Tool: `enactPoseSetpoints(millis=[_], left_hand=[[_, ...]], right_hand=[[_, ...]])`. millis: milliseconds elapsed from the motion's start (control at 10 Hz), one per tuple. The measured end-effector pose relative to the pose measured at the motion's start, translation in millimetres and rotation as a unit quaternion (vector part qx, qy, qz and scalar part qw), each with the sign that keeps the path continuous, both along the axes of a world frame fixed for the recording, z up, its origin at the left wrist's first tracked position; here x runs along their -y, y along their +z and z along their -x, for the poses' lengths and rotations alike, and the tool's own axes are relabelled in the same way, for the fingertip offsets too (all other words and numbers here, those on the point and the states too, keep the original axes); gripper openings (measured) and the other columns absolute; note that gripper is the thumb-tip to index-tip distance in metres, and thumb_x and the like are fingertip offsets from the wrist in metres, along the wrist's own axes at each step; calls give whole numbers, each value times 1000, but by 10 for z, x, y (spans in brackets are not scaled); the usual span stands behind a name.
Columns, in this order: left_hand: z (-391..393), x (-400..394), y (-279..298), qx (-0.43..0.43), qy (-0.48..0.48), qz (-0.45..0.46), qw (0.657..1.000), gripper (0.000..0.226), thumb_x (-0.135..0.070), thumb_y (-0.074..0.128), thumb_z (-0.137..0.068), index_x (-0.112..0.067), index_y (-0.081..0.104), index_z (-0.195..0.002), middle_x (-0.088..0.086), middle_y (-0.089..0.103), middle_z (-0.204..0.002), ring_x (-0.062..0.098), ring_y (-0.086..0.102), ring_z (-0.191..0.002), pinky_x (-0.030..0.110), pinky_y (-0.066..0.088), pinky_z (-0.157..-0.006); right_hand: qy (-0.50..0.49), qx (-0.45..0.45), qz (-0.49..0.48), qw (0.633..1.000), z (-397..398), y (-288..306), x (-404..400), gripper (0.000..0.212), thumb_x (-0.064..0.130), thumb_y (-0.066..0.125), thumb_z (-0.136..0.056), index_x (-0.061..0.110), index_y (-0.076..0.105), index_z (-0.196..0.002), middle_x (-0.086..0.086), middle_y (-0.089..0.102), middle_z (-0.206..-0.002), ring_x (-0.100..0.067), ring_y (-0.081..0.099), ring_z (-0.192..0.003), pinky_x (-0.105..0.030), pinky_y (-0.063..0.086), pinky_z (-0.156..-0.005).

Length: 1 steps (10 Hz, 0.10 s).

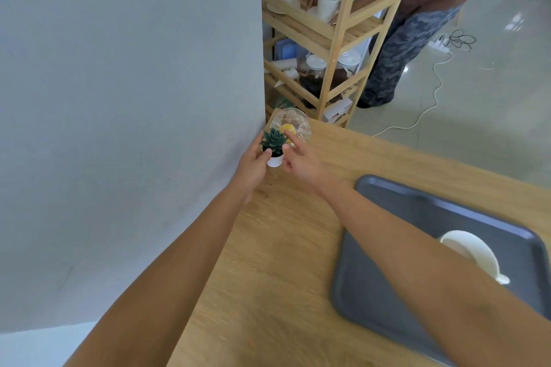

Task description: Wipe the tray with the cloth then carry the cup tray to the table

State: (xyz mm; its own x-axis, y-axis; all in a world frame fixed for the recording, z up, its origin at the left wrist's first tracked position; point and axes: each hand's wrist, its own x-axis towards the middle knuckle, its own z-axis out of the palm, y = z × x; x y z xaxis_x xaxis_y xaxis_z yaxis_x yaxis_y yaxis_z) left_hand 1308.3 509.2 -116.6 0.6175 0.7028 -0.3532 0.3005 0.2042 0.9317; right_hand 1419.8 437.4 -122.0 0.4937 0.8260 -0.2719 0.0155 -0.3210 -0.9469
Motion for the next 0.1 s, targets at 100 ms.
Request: enactPoseSetpoints(millis=[100], left_hand=[[21, 99, 33, 6, 34, -19, 999, 52, -21, 39, -101, -31, 25, -150, -4, 39, -152, 16, 36, -139, 29, 34, -107]], right_hand=[[6, -2, 6, 1000, -15, -14, 84, 56, 27, 41, -99, 28, 19, -150, 7, 40, -68, -4, 41, -61, -25, 37, -70]])
